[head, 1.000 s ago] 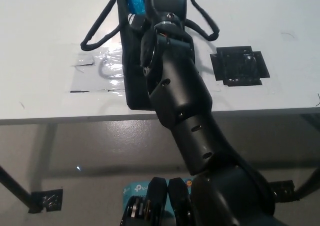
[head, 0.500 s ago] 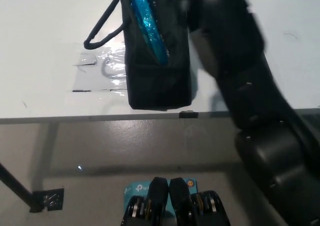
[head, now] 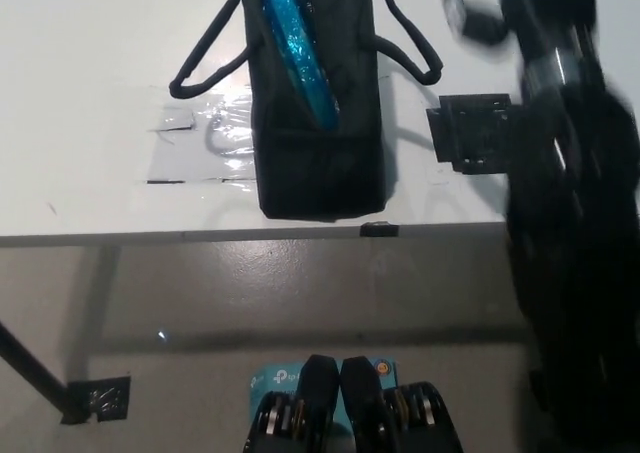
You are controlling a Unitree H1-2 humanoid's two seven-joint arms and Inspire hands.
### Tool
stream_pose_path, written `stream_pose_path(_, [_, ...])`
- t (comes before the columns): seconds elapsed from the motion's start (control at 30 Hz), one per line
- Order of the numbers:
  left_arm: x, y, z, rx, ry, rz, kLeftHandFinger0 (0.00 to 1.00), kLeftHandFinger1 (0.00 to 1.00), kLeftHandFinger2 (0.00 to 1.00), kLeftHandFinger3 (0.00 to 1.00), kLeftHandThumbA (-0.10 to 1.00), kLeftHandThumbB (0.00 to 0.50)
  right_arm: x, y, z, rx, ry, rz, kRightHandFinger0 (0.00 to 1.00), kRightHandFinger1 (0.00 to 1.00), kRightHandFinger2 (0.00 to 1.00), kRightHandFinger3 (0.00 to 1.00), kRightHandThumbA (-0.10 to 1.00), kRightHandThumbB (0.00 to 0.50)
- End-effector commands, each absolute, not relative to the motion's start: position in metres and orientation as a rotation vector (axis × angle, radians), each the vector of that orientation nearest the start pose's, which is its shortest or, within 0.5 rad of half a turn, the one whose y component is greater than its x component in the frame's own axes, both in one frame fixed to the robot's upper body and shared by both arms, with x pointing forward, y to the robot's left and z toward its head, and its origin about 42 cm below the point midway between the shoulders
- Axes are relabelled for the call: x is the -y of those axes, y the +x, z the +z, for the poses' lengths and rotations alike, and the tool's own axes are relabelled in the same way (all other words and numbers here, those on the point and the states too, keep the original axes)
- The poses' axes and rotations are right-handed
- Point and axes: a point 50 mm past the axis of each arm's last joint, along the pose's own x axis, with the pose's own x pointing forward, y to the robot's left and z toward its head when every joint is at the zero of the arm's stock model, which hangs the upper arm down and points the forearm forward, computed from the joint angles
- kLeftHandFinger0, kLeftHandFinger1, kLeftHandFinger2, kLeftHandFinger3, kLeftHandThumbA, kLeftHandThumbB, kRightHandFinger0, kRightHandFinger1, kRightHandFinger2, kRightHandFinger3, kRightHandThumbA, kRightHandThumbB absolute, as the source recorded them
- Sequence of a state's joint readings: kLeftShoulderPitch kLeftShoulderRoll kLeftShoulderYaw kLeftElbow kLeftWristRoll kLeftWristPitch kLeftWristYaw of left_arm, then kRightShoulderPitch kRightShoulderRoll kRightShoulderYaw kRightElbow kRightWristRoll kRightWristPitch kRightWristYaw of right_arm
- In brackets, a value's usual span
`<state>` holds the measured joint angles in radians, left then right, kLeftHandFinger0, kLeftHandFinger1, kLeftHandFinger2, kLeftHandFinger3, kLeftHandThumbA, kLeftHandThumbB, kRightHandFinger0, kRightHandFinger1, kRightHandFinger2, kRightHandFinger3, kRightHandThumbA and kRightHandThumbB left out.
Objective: The robot uses its right hand to pick up a stack of plates kept in the middle of the desk and put it inside a bag kept next to it
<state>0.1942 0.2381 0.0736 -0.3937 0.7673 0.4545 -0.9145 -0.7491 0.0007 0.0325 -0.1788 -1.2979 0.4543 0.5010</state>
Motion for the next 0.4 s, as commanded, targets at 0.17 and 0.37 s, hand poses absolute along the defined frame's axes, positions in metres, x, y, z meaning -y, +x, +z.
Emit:
stream_pose_path(0.17, [-0.314,0.19,0.127,-0.622,0.772,-0.405,0.79,0.81,0.85,0.86,-0.1,0.0,0.286,0.237,0.199,0.246,-0.562,-0.216,0.88,1.0,1.0,1.0,0.42,0.194])
stream_pose_path(0.37, [-0.316,0.189,0.128,-0.628,0.789,-0.4,0.79,0.81,0.84,0.87,-0.1,0.0,0.296,0.211,0.159,0.193,-0.572,-0.228,1.0,1.0,1.0,1.0,0.42,0.181])
